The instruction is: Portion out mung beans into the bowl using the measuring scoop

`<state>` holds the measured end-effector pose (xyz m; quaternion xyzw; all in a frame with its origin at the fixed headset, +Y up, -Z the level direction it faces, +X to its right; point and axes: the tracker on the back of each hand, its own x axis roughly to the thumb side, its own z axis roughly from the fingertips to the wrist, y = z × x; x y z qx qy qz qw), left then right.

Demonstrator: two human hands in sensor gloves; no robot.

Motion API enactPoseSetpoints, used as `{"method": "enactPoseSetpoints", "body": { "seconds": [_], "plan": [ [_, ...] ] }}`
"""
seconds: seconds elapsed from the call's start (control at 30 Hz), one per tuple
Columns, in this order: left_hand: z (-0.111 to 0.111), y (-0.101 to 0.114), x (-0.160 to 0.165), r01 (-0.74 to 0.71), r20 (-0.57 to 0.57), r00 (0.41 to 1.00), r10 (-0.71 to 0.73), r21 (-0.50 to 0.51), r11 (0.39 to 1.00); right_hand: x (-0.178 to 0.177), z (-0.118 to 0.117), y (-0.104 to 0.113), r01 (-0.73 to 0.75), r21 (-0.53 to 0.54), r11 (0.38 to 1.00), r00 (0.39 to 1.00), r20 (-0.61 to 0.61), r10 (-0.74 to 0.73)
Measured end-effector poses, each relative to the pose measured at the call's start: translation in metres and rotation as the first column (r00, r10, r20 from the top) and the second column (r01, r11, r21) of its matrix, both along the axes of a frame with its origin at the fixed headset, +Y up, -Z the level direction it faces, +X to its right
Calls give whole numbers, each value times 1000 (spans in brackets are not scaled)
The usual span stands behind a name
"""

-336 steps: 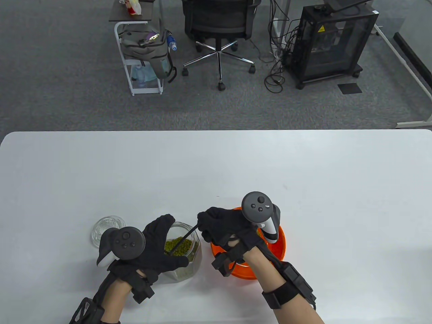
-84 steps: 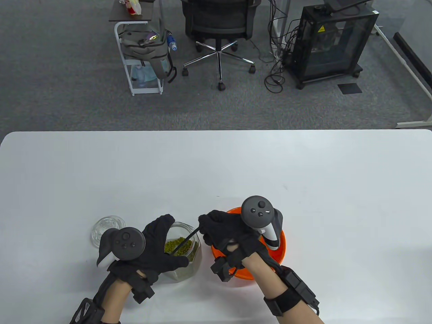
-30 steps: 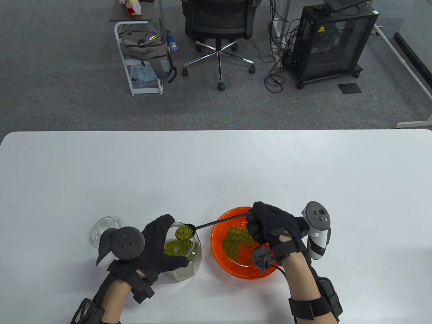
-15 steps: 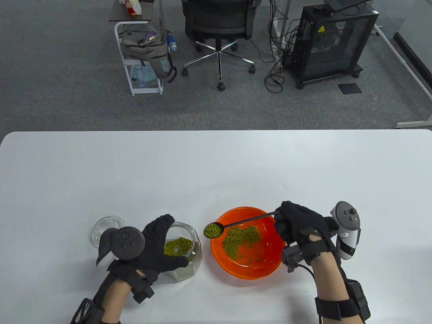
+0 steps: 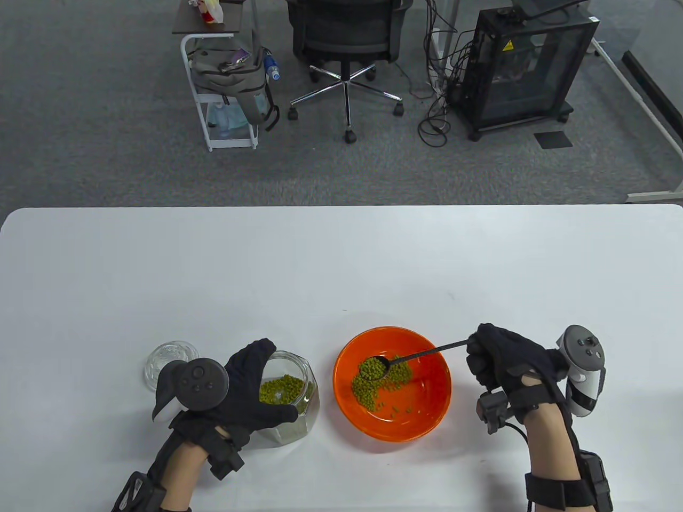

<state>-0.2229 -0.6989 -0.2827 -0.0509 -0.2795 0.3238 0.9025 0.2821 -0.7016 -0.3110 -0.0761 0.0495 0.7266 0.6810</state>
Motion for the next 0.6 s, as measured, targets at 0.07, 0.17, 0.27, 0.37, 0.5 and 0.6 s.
{"method": "enactPoseSetpoints", "body": {
  "seconds": [0.07, 0.17, 0.27, 0.37, 0.5, 0.6],
  "plan": [
    [0, 0, 0, 0, 0, 1000, 0, -1, 1000, 5, 1, -4, -5, -4, 1000, 1000, 9, 5],
    [0, 0, 0, 1, 1, 1000, -1, -1, 1000, 12, 3, -7, -51, -2, 999, 998, 32, 51],
    [0, 0, 0, 2, 2, 1000, -2, 0, 1000, 14, 3, -8, -110, 3, 994, 993, 46, 110],
    [0, 0, 0, 3, 3, 1000, -3, 0, 1000, 12, 4, -5, -174, 24, 984, 984, 50, 173],
    [0, 0, 0, 4, 3, 1000, -4, 1, 1000, 5, 8, 6, -252, 78, 965, 967, 52, 248],
    [0, 0, 0, 5, 2, 1000, -5, 1, 1000, -2, 11, 13, -333, 124, 935, 943, 65, 327]
  ]
}}
